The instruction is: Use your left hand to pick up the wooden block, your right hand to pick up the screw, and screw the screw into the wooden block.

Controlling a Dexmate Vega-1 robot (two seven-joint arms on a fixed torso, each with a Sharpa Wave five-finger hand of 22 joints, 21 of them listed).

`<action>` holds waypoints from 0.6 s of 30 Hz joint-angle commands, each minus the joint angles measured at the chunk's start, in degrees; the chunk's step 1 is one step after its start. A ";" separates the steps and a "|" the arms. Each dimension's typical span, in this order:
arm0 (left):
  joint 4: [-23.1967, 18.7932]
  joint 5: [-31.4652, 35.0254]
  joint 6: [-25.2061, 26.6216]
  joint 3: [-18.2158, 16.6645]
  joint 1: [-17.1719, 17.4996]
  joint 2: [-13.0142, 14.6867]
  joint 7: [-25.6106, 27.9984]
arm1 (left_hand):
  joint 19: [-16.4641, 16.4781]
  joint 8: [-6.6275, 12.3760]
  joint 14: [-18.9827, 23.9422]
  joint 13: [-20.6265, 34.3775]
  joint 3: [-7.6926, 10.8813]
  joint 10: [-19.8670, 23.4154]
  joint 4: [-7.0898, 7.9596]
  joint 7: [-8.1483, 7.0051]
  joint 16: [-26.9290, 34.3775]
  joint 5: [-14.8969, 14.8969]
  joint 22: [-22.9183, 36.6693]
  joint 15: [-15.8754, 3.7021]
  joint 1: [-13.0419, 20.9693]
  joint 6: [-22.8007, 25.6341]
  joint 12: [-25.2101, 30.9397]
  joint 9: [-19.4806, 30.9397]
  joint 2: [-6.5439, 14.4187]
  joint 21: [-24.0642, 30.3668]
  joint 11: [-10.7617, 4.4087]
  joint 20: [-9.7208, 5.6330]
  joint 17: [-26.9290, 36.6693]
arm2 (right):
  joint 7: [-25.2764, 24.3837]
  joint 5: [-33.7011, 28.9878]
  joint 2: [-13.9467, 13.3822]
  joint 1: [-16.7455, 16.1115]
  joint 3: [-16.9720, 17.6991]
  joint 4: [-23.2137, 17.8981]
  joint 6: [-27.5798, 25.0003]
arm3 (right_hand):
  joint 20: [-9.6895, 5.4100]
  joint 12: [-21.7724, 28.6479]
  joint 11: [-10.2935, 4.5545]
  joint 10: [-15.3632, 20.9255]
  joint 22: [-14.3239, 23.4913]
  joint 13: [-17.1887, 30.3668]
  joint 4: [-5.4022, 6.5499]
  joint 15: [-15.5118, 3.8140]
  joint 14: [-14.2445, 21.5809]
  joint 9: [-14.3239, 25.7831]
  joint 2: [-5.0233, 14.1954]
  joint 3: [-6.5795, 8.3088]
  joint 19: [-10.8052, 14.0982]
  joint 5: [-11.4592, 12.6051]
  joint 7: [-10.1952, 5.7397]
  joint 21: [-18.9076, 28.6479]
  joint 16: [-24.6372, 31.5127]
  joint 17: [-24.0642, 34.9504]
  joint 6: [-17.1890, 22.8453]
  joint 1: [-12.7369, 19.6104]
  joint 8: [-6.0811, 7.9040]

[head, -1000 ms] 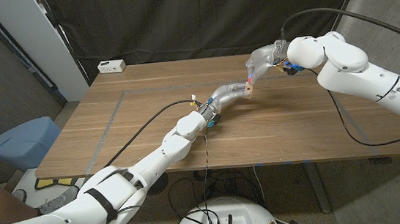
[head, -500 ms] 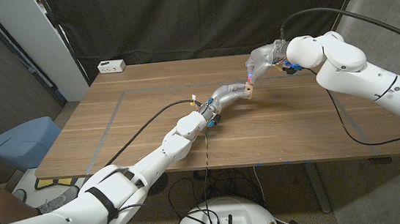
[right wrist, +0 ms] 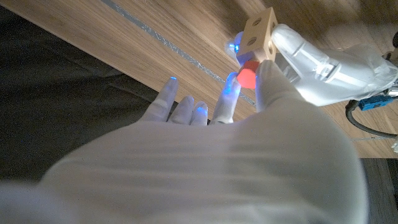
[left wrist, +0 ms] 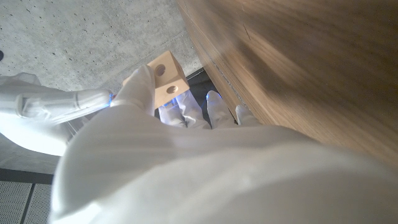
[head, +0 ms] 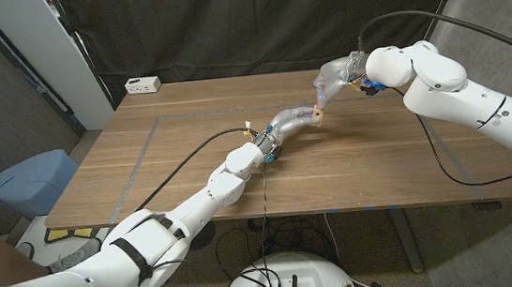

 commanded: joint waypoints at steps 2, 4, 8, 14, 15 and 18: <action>-0.46 -0.03 0.09 -0.11 0.24 0.14 0.25 | 0.08 0.34 0.25 -0.04 0.47 0.24 0.22 -0.38 -0.11 0.50 0.23 -3.02 0.09 2.55 -0.33 0.17 0.45 0.26 0.02 0.19 0.24 | -1.03 0.22 0.15 -0.46 0.07 0.18 -0.53 | 0.11 0.56 -0.16 1.31 0.07 -0.11 0.55 -2.90 0.92 0.29 -0.35 0.12 0.61 -0.11 -0.01 0.31 0.63 0.26 1.25 -0.81 0.75; -0.90 0.11 0.27 -0.09 0.42 0.35 0.47 | 0.08 0.30 0.21 -0.03 0.48 0.18 0.30 -0.29 -0.11 0.50 0.23 -2.94 0.02 2.43 -0.36 0.17 0.54 0.26 0.09 0.25 0.27 | -1.33 0.42 0.13 -0.60 0.18 0.21 -0.52 | 0.07 0.59 -0.36 1.51 0.08 -0.12 0.79 -2.82 1.06 0.23 -0.39 -0.05 0.69 -0.10 0.07 0.33 0.70 0.31 1.48 -1.34 0.84; -1.66 0.18 0.64 -0.13 0.70 0.68 0.75 | 0.08 0.30 0.22 -0.03 0.49 0.22 0.28 -0.31 -0.11 0.50 0.23 -2.95 0.02 2.41 -0.34 0.19 0.51 0.26 0.11 0.24 0.26 | -1.73 0.34 0.19 -0.70 0.09 0.26 -0.70 | 0.10 0.67 -0.40 1.97 0.09 -0.15 1.18 -2.77 1.29 0.14 -0.20 -0.22 0.87 -0.07 0.19 0.37 0.83 0.42 2.04 -2.12 1.06; -2.18 0.21 0.97 -0.12 0.85 0.90 0.85 | 0.07 0.28 0.15 -0.02 0.55 0.06 0.33 -0.27 -0.14 0.51 0.23 -2.86 -0.02 2.30 -0.40 0.24 0.62 0.26 0.28 0.35 0.28 | -2.20 -0.30 0.35 -0.80 -0.25 0.22 -1.37 | -0.12 0.99 -0.38 3.30 0.11 -0.21 1.64 -2.60 2.02 -0.10 0.16 -0.35 1.27 0.01 0.40 0.46 1.14 0.61 3.16 -3.24 1.45; -2.12 0.22 0.92 -0.11 0.82 0.89 0.81 | 0.07 0.30 0.18 -0.02 0.57 0.10 0.32 -0.30 -0.13 0.52 0.23 -2.92 -0.01 2.34 -0.38 0.24 0.61 0.26 0.21 0.32 0.27 | -2.30 -0.18 0.34 -0.87 -0.18 0.21 -1.33 | -0.15 1.00 -0.35 3.37 0.11 -0.22 1.66 -2.59 2.07 -0.12 0.17 -0.36 1.33 0.01 0.36 0.48 1.16 0.62 3.27 -3.32 1.49; -2.07 0.13 0.96 -0.12 0.80 0.85 0.69 | 0.07 0.32 0.18 -0.02 0.59 0.11 0.34 -0.18 -0.14 0.52 0.23 -2.87 -0.05 2.39 -0.37 0.24 0.64 0.26 0.18 0.33 0.27 | -2.56 -0.44 0.34 -1.07 -0.19 -0.01 -1.80 | -0.17 1.12 -0.37 3.96 0.12 -0.26 1.80 -2.65 2.36 -0.25 0.19 -0.46 1.41 0.01 0.72 0.47 1.25 0.67 4.11 -3.85 1.78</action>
